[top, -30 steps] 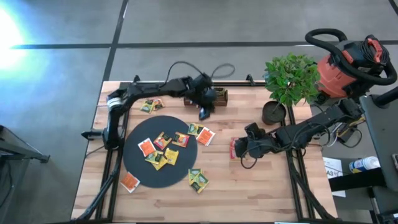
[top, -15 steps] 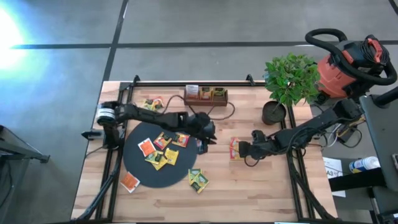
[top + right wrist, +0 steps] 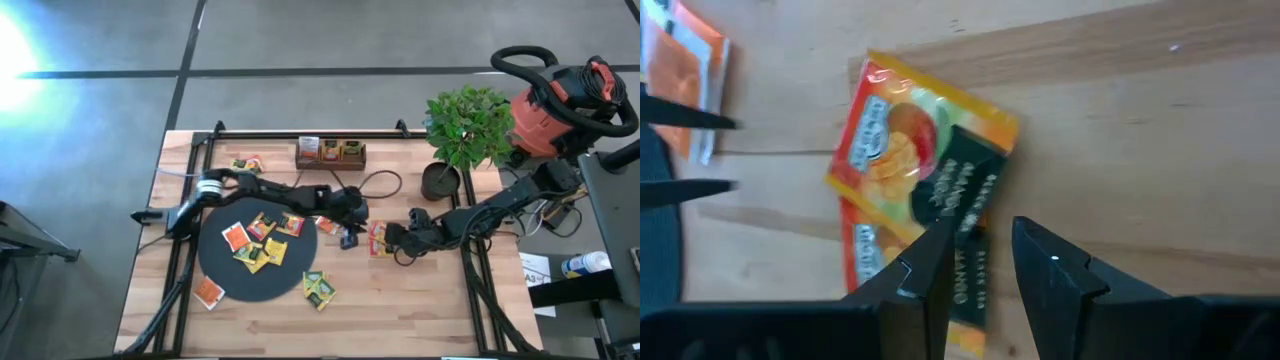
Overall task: Pick & Place Tea
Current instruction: Put the yellow tea bag into the middle section of the wooden organizer, then put the green tea bag into the right section of the wooden organizer
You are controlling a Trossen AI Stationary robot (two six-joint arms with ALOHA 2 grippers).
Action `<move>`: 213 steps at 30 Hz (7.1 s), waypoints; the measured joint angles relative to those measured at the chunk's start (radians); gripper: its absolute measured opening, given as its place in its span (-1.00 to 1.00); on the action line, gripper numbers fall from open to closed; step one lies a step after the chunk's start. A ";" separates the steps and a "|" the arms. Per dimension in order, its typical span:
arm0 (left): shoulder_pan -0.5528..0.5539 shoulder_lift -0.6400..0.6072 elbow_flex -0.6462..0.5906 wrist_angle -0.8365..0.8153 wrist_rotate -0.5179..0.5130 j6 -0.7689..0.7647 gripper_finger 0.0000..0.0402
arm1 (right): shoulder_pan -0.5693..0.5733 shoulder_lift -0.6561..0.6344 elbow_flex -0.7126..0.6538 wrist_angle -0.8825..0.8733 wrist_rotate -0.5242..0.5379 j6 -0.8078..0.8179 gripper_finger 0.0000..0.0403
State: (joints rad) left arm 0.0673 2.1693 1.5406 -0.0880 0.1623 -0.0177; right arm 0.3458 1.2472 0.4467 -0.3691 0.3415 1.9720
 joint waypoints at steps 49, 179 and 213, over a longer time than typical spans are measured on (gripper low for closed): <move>0.000 0.064 0.153 -0.185 0.035 0.013 -0.50 | -0.051 0.075 0.005 0.189 0.093 -0.266 -0.96; 0.003 -1.388 -0.973 -0.355 -0.465 -0.608 -0.50 | -0.779 1.146 1.821 -0.778 -0.050 -2.369 -0.55; 0.003 -1.341 -0.973 -0.277 -0.439 -0.501 -0.50 | -0.481 0.912 1.791 -0.941 -0.223 -2.005 -0.40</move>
State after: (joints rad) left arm 0.0708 0.8281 0.5678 -0.3646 -0.2766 -0.5186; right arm -0.1353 2.1592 2.2378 -1.3100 0.1190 -0.0326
